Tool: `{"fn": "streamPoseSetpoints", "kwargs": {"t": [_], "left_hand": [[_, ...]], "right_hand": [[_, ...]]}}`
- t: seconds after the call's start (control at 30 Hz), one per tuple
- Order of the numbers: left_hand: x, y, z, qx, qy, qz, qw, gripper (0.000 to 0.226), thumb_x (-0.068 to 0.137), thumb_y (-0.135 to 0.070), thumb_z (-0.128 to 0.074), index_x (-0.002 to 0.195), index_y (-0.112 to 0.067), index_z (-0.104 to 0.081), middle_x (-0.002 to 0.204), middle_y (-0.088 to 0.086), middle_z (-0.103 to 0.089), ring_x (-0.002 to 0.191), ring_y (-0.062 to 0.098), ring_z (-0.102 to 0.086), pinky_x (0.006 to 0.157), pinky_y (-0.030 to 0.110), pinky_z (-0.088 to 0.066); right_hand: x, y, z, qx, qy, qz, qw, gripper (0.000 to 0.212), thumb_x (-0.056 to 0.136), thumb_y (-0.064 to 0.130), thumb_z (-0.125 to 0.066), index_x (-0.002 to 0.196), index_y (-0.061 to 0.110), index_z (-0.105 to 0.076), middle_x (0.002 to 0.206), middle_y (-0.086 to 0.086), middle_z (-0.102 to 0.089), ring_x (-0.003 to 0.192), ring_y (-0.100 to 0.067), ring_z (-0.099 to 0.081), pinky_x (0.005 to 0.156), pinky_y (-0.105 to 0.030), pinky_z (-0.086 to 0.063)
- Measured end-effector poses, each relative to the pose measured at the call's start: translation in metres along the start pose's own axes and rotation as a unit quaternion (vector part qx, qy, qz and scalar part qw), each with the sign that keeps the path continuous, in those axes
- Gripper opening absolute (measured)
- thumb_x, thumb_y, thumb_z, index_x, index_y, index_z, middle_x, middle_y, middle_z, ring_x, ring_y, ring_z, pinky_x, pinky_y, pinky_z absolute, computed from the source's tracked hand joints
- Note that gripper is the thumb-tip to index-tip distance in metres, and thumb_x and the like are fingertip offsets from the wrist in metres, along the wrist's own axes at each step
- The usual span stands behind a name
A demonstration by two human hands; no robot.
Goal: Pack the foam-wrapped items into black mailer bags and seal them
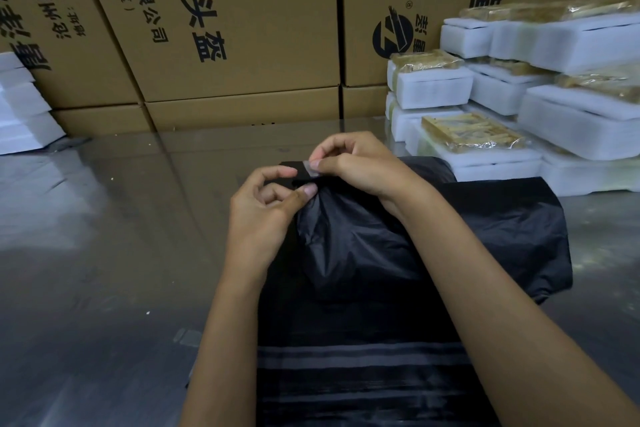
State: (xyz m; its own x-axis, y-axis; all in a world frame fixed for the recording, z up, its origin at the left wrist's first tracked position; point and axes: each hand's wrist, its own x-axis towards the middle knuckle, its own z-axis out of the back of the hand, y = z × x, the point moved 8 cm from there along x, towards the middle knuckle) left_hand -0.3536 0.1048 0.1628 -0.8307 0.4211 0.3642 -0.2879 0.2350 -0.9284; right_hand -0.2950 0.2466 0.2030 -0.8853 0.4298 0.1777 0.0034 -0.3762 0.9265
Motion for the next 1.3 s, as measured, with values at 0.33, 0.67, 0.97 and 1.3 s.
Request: {"fn": "streamPoseSetpoints", "kwargs": {"t": [0.33,0.67,0.97,1.3], "left_hand": [[-0.009,0.000,0.002,0.046,-0.100,-0.002,0.994,0.013,0.093,-0.028,-0.068,0.083,-0.021,-0.064,0.073,0.009,-0.066,0.070,0.011,-0.059,0.068,0.027,-0.046],[-0.022,0.032,-0.020,0.394,-0.057,0.126,0.909,0.025,0.096,-0.035,-0.061,0.077,-0.020,-0.057,0.074,-0.003,-0.060,0.071,0.017,-0.056,0.061,0.030,-0.035],[-0.029,0.036,-0.043,0.540,0.050,0.118,0.832,0.002,0.097,-0.025,-0.053,0.097,-0.025,-0.051,0.081,-0.005,-0.044,0.076,0.021,-0.047,0.066,0.033,-0.034],[-0.053,-0.038,-0.122,0.375,0.232,-0.118,0.890,0.035,0.101,-0.041,-0.047,0.125,-0.025,-0.066,0.131,-0.013,-0.062,0.126,0.000,-0.048,0.105,0.006,-0.026]], "right_hand": [[0.001,-0.008,0.050,0.025,-0.168,-0.003,0.985,0.020,0.089,0.012,-0.064,0.076,0.026,-0.067,0.076,0.014,-0.064,0.068,0.004,-0.056,0.049,-0.005,-0.039],[-0.031,-0.040,0.148,0.187,-0.302,-0.065,0.932,0.014,0.098,0.005,-0.042,0.097,0.017,-0.048,0.071,-0.005,-0.076,0.056,-0.018,-0.072,0.050,-0.023,-0.054],[-0.054,-0.066,0.173,-0.068,-0.263,-0.055,0.961,0.017,0.087,0.008,-0.049,0.085,0.025,-0.051,0.087,0.009,-0.076,0.098,-0.018,-0.069,0.093,-0.040,-0.051],[-0.095,-0.108,0.184,-0.077,-0.219,-0.072,0.970,0.023,0.091,0.048,-0.062,0.096,0.027,-0.055,0.064,0.016,-0.067,0.063,0.004,-0.054,0.074,-0.025,-0.039]]}}
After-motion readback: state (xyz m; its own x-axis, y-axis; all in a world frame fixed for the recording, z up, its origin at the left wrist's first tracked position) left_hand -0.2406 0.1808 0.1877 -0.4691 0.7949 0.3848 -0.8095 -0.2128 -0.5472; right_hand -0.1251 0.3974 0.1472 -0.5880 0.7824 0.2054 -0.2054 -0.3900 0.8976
